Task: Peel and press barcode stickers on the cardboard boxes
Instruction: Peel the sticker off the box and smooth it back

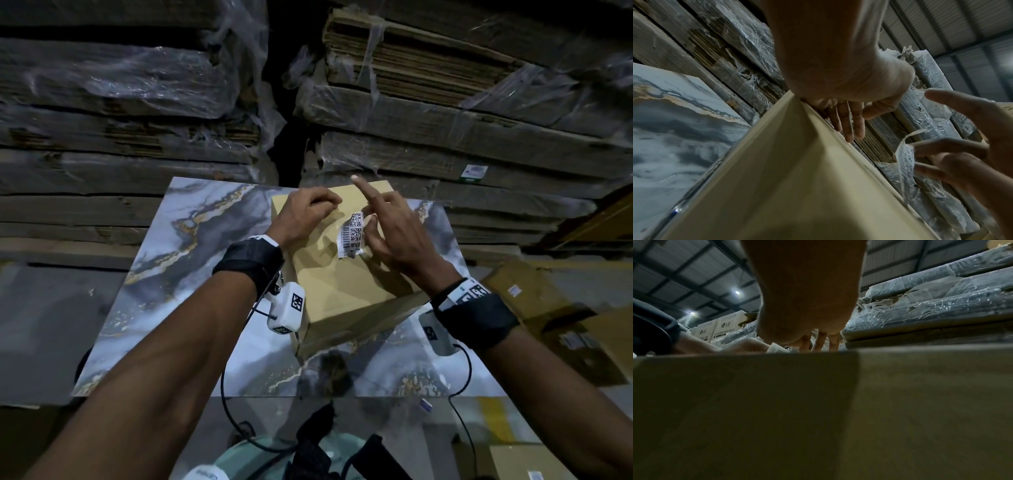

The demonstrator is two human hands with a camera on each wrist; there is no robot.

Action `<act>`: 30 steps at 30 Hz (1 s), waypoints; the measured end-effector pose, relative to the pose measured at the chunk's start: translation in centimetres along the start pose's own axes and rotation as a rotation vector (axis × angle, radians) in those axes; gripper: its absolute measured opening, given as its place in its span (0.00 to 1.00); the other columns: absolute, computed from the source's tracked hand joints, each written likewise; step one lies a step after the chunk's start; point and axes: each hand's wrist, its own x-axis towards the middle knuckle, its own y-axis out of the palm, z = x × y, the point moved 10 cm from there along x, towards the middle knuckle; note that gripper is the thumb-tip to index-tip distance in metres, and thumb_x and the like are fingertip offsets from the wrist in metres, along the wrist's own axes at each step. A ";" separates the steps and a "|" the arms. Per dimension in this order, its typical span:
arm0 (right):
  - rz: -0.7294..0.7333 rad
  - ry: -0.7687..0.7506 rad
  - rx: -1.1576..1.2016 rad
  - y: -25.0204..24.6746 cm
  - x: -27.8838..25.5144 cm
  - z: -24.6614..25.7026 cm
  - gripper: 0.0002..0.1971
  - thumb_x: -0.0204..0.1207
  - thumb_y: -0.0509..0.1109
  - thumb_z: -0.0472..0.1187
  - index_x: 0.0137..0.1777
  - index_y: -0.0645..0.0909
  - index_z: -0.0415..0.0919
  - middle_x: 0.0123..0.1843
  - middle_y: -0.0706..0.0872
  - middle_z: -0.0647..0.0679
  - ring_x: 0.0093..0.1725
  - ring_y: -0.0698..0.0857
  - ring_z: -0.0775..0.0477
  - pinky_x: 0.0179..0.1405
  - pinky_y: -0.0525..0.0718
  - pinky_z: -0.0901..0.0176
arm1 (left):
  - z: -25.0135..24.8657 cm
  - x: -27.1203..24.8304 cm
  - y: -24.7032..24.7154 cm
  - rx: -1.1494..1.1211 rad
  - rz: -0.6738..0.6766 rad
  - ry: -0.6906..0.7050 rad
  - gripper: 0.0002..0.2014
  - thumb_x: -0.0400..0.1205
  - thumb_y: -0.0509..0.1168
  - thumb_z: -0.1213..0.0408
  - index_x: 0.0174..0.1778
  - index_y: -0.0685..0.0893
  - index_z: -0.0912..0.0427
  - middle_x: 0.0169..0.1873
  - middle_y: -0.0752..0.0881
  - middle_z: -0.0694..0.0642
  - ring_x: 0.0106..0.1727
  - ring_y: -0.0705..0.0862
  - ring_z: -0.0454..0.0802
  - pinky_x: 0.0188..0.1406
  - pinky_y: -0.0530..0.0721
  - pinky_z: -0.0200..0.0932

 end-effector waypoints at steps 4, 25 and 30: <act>-0.058 0.033 -0.010 0.0 -1.3 -1.0 0.44 0.71 0.63 0.32 0.89 0.55 0.43 0.58 0.83 0.36 0.54 0.76 0.42 0.50 0.77 0.52 | 0.1 0.1 0.8 0.062 0.054 0.064 0.10 0.69 0.69 0.59 0.42 0.94 0.51 0.46 0.91 0.46 0.52 0.87 0.45 0.57 0.86 0.51; -0.026 0.394 -0.112 2.1 -4.2 1.3 0.24 0.68 0.76 0.65 0.30 0.66 0.53 0.29 0.71 0.57 0.39 0.75 0.43 0.34 0.66 0.52 | -0.4 -0.3 1.3 0.251 0.082 0.092 0.15 0.62 0.76 0.38 0.42 0.93 0.37 0.53 0.87 0.38 0.63 0.81 0.44 0.73 0.74 0.56; 0.005 0.432 -0.042 1.8 -4.3 1.4 0.13 0.72 0.74 0.54 0.31 0.76 0.53 0.30 0.76 0.58 0.39 0.77 0.45 0.33 0.67 0.56 | -0.4 -0.3 1.3 0.236 0.079 0.069 0.15 0.61 0.78 0.38 0.41 0.92 0.35 0.52 0.87 0.38 0.62 0.82 0.44 0.71 0.77 0.57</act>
